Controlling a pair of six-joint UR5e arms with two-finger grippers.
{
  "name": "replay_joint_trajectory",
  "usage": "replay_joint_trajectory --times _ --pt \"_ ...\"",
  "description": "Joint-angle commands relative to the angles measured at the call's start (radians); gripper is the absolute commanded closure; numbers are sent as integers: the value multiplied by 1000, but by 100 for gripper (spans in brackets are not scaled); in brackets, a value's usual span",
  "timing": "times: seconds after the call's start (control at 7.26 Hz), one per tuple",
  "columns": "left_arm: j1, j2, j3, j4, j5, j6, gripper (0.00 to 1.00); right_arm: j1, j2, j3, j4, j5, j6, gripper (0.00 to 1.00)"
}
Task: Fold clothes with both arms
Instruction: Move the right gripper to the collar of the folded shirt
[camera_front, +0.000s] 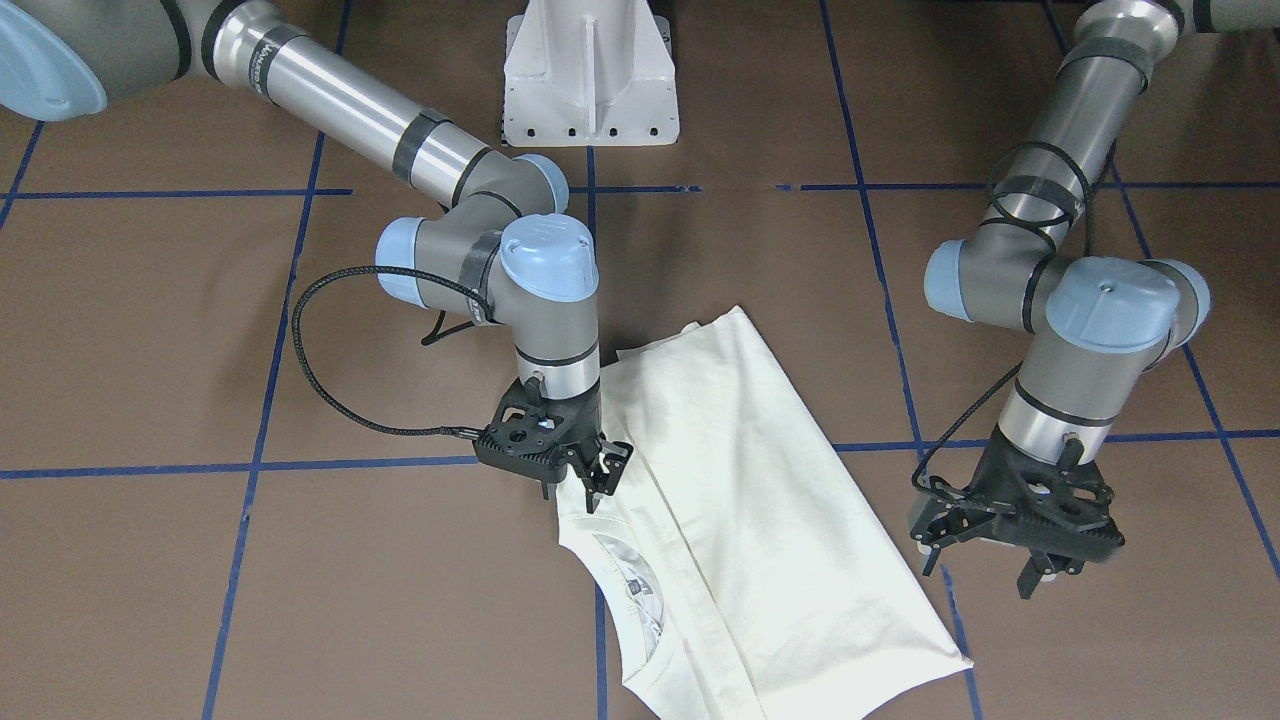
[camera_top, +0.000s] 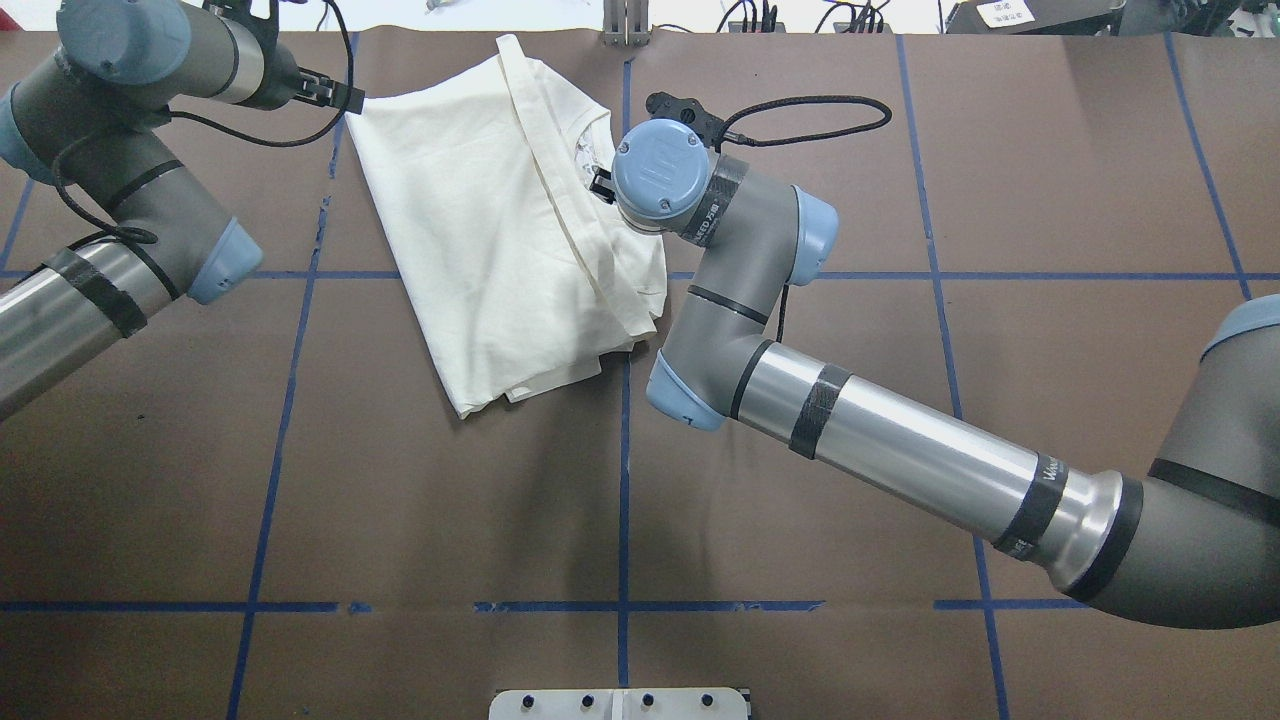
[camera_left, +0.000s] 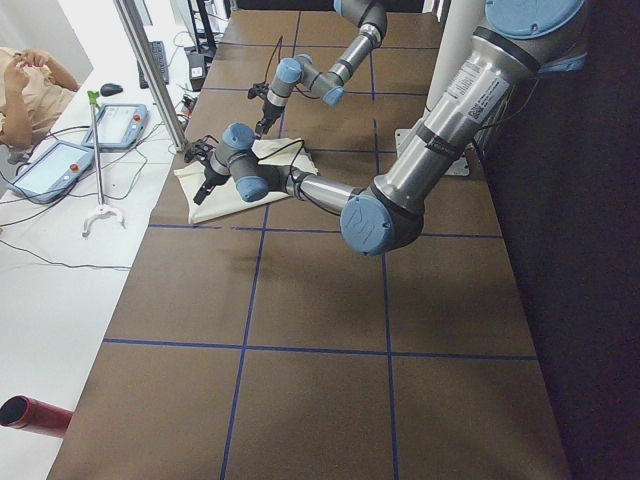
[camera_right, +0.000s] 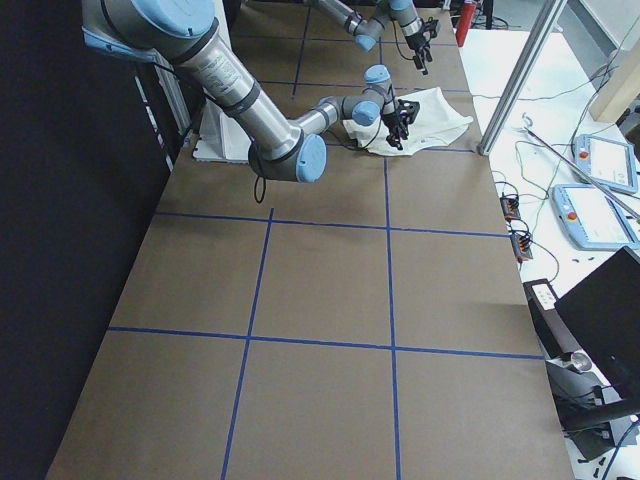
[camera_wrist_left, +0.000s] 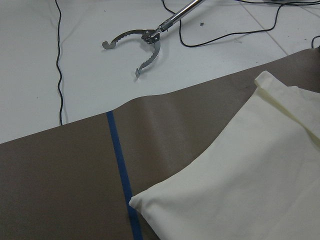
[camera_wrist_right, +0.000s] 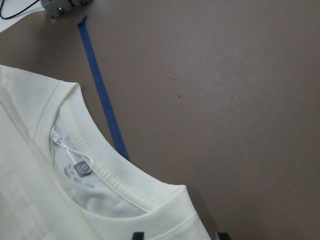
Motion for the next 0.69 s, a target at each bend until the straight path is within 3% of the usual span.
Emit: replay_joint_trajectory --times 0.0,0.55 --pt "1 0 0 0 0 -1 0 -3 -9 -15 5 -1 -50 43" --pt "1 3 4 1 0 -1 0 -18 -7 -30 8 -32 -50 43"
